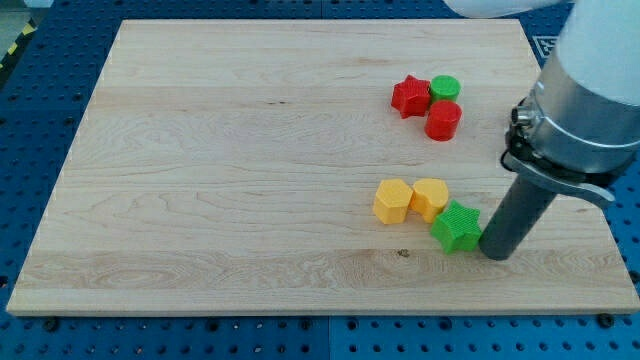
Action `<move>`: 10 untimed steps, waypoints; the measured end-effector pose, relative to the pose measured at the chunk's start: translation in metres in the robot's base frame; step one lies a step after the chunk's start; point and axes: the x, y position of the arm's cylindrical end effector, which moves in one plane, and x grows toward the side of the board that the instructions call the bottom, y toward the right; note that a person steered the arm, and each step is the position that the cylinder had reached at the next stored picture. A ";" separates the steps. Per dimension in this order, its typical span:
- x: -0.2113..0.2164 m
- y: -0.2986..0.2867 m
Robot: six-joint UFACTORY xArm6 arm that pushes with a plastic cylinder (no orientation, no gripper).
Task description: Push the group of blocks a bit down
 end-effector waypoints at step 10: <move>-0.181 -0.098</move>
